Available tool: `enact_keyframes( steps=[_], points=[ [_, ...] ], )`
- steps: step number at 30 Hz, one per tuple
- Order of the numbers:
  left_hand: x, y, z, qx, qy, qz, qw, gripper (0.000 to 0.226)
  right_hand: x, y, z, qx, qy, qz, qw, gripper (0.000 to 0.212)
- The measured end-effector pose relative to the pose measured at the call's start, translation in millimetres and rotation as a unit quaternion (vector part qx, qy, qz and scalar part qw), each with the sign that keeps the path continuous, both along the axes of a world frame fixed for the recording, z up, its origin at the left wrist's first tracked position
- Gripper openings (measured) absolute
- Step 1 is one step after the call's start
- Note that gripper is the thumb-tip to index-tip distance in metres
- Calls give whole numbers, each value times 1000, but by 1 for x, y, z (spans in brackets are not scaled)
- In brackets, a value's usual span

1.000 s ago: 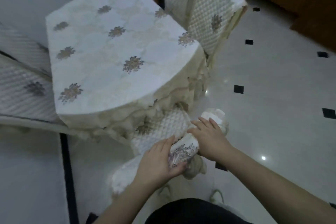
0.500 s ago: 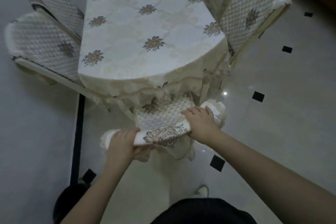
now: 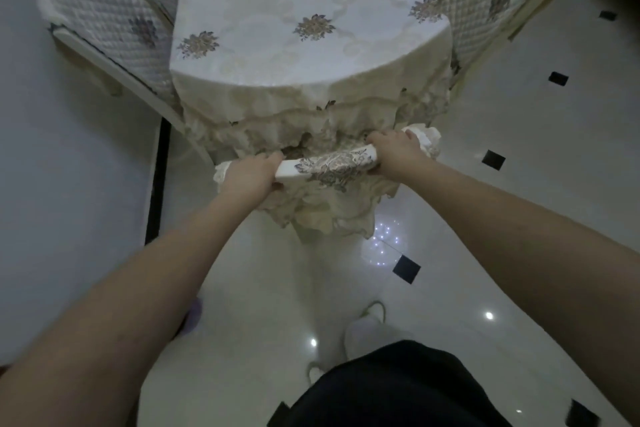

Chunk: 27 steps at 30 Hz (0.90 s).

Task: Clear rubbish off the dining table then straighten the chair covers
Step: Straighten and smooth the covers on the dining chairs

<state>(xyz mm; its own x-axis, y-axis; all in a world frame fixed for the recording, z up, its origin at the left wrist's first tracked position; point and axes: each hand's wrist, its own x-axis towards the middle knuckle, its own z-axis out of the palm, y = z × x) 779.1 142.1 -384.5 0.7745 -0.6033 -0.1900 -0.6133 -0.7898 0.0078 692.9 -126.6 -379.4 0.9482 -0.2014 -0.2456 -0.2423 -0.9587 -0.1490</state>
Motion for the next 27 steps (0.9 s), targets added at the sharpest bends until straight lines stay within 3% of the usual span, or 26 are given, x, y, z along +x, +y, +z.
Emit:
enact_keyframes(
  steps=[10, 19, 27],
  points=[
    [-2, -2, 15, 41, 15, 35, 998, 37, -1, 15, 22, -101, 41, 38, 993, 34],
    [-4, -2, 17, 56, -14, 16, 998, 38, 0, 15, 23, -125, 52, 65, 989, 28],
    [-3, -2, 14, 42, -3, 27, 999, 36, -4, 18, 14, -79, 17, 10, 997, 30]
  ],
)
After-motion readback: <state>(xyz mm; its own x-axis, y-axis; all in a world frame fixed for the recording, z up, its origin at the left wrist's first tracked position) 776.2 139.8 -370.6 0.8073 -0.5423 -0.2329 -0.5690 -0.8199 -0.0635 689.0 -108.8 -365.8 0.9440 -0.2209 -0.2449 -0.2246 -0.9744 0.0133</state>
